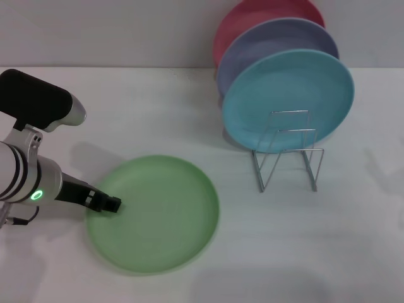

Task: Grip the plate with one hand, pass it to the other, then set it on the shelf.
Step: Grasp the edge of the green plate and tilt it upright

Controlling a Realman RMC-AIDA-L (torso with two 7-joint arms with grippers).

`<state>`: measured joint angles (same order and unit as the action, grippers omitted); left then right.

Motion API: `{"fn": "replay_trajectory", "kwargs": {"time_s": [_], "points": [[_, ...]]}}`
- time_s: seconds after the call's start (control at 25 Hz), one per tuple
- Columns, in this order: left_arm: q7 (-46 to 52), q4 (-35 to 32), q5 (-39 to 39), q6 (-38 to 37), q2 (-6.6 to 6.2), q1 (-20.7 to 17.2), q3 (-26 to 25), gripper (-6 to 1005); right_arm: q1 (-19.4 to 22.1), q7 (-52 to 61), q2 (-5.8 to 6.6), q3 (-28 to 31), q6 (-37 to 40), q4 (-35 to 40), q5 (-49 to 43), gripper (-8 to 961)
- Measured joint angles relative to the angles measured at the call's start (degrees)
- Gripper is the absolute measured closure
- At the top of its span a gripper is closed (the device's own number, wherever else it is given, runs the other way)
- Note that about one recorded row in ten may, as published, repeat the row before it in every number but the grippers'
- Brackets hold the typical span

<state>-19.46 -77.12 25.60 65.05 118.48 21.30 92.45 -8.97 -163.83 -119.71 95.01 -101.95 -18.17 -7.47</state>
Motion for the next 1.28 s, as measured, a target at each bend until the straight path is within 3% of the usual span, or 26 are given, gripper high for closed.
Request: {"fn": "replay_trajectory", "kwargs": {"time_s": [0.16, 0.36, 0.64, 1.04, 1.28], "points": [[0.23, -0.10, -0.24, -0.01, -0.05, 0.00, 0.00, 204, 0.00, 0.00, 0.00, 0.00, 0.00, -0.03, 0.00, 144], [0.44, -0.04, -0.58, 0.01, -0.05, 0.14, 0.00, 427, 0.00, 0.00, 0.04, 0.00, 0.00, -0.03, 0.00, 144], [0.56, -0.60, -0.58, 0.01, -0.02, 0.07, 0.00, 662, 0.00, -0.33, 0.08, 0.00, -0.01, -0.03, 0.00, 144], [0.21, -1.03, -0.53, -0.08, 0.00, 0.13, 0.00, 829, 0.21, -0.77, 0.09, 0.00, -0.01, -0.02, 0.00, 143], [-0.02, -7.15, -0.26, -1.98, -0.14, -2.61, -0.04, 897, 0.73, -0.79, 0.06, -0.02, -0.35, -1.43, 0.00, 143]]}}
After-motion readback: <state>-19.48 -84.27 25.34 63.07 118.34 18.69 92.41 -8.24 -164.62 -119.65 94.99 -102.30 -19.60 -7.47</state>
